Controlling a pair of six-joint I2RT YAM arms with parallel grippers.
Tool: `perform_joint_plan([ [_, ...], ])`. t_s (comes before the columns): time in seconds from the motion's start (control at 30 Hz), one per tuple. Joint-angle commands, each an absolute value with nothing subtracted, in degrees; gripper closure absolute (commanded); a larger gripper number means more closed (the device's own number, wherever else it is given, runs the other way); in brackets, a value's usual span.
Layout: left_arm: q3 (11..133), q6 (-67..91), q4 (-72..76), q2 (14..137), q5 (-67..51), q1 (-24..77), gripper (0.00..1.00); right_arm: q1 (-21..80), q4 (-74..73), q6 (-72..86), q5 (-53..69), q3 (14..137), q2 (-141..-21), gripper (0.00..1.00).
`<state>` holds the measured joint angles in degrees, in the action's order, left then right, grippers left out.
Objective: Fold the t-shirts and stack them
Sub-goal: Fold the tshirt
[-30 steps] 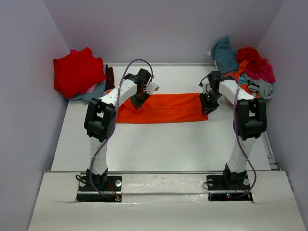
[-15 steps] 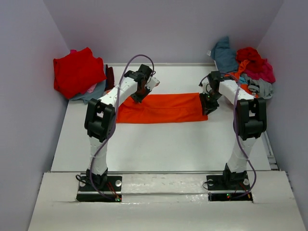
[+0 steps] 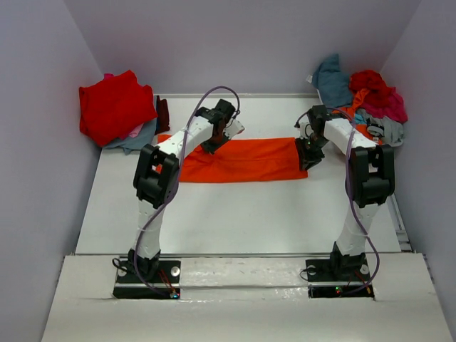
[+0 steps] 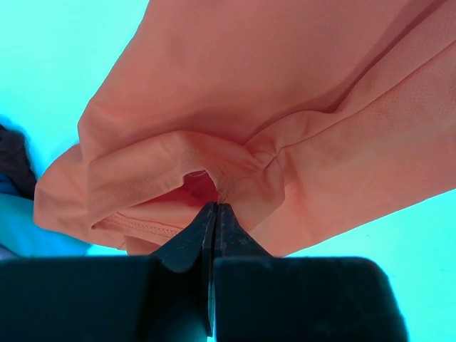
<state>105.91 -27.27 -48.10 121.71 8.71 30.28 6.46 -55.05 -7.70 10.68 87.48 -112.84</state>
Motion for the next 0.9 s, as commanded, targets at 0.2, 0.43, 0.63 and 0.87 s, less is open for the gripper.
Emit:
perform_joint_plan([
  [0.2,108.63,-31.73,-49.66,123.49,11.69,33.05,0.92,6.86,-54.76,-7.73,9.76,88.68,-110.65,0.69],
  [0.43,108.37,-33.57,-49.40,123.84,12.66,34.98,0.92,6.86,-54.67,-7.73,9.76,88.42,-110.57,0.69],
  [0.63,107.76,-35.06,-48.87,123.49,13.54,36.21,0.93,6.86,-54.67,-7.73,9.58,88.42,-110.39,0.69],
  [0.87,107.40,-36.12,-48.52,123.31,13.54,37.27,0.93,6.86,-54.49,-7.73,9.49,87.98,-110.13,0.69],
])
